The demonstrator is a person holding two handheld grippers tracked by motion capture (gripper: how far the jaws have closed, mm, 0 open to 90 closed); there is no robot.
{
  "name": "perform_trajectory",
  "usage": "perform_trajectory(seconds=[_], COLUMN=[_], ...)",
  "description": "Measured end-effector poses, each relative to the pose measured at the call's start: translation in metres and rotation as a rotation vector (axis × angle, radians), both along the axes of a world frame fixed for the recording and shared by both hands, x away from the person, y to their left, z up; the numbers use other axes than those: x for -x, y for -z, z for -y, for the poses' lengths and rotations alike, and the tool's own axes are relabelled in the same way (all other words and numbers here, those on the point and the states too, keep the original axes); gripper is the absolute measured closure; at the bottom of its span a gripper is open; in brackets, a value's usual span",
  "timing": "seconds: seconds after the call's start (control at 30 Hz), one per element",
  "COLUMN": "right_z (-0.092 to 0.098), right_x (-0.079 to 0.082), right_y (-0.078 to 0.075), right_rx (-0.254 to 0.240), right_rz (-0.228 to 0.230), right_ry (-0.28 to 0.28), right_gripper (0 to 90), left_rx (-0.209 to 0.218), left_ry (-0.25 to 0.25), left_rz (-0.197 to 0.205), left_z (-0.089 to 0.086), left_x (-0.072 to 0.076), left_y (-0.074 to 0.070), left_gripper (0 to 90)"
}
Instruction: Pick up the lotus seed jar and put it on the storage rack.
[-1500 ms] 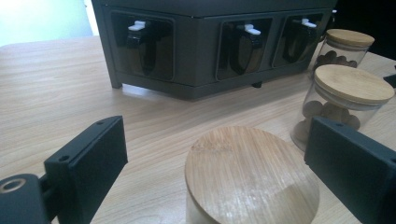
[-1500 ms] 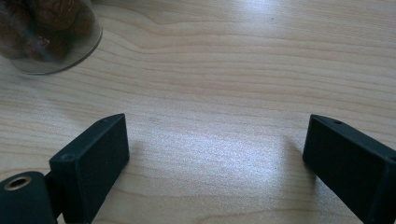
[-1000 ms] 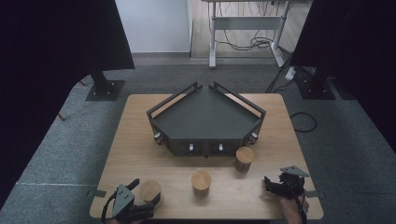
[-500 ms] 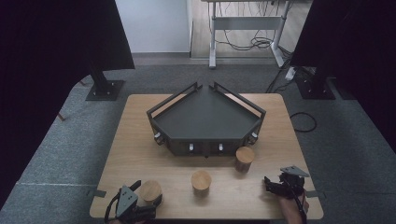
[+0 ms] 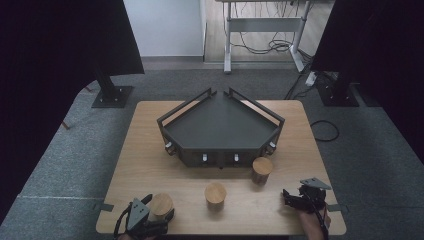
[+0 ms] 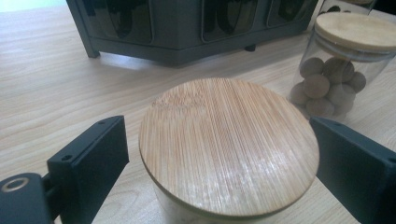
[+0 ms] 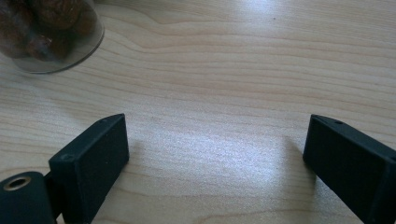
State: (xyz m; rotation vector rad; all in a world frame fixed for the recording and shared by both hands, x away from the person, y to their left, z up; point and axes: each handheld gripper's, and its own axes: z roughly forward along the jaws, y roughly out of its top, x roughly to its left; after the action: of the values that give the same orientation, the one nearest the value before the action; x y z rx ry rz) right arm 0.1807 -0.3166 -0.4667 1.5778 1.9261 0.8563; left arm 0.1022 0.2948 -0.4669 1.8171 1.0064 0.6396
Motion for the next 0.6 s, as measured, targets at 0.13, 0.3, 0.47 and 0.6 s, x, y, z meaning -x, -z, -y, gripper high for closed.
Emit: perform_trajectory(seconds=[0.13, 0.3, 0.47, 0.6], right_z=[0.0000, 0.0000, 0.0000, 0.0000], right_x=[0.0000, 0.0000, 0.0000, 0.0000], right_y=[0.0000, 0.0000, 0.0000, 0.0000], right_rx=[0.000, 0.000, 0.000, 0.000], right_rz=[0.000, 0.000, 0.000, 0.000], right_ry=[0.000, -0.001, -0.001, -0.001], right_gripper=[6.2, 6.1, 6.1, 6.1], left_rx=[-0.008, -0.014, -0.003, -0.014], left_ry=[0.003, 0.001, 0.018, 0.028], left_rz=[-0.013, -0.029, -0.042, -0.033], left_z=[0.0004, -0.0001, -0.0044, -0.0028], left_x=[-0.0023, -0.0047, -0.0071, -0.0059], left_y=[0.0005, 0.0008, 0.0011, 0.0003], left_gripper=[8.0, 12.2, 17.1, 25.1])
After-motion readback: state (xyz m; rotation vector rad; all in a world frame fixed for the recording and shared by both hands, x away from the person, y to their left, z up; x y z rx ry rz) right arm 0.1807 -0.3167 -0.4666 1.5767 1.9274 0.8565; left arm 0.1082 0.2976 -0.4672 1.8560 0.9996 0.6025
